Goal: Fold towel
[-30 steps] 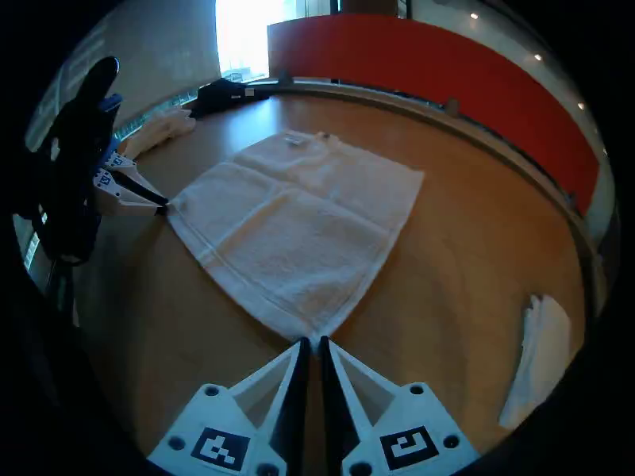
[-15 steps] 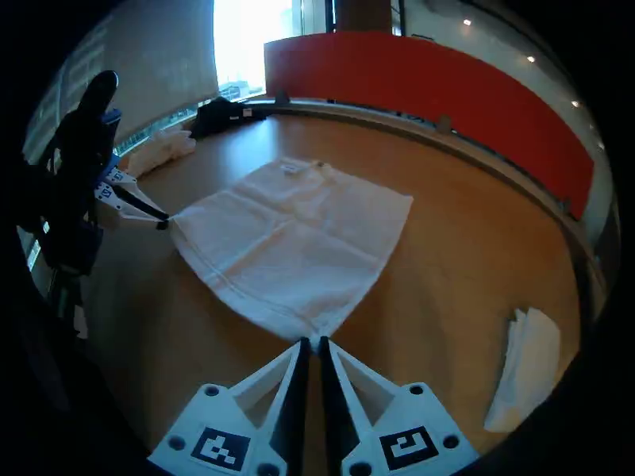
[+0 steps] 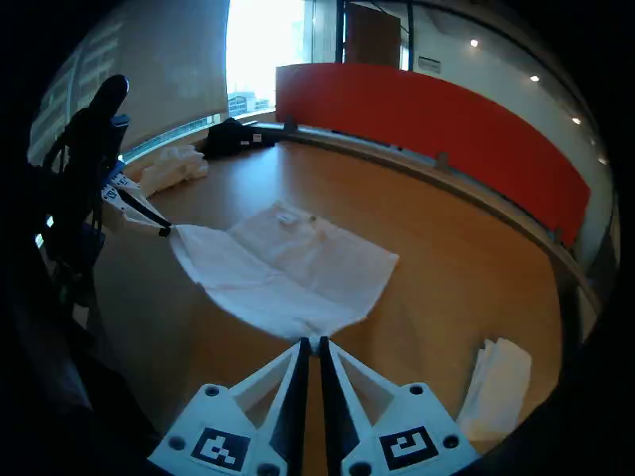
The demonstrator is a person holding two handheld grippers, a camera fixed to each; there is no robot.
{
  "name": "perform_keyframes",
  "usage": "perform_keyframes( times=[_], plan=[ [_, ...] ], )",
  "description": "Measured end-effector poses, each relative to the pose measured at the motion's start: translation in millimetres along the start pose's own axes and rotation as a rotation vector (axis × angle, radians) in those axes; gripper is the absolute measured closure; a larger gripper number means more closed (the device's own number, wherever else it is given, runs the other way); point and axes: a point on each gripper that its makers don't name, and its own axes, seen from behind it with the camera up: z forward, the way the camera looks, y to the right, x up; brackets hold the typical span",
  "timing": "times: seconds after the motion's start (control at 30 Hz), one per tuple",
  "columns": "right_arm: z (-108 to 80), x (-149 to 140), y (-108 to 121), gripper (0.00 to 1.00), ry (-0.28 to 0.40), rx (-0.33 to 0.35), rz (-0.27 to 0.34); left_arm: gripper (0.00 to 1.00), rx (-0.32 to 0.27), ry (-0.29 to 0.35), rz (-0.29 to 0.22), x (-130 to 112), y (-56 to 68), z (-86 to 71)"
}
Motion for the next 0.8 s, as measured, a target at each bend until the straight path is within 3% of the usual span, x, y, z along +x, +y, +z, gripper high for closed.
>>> perform_keyframes(
  times=[0.37, 0.8],
  plan=[
    [-37.4, 16, -11, 0.90, 0.024, 0.015, 0.017, 0.88, -0.027, 0.001, -0.011, 3, 16.3, -34.5],
    [-32.4, 14, -9, 0.90, 0.011, 0.017, 0.006, 0.88, -0.028, 0.011, -0.028, 8, 18.3, -31.5]
  ],
)
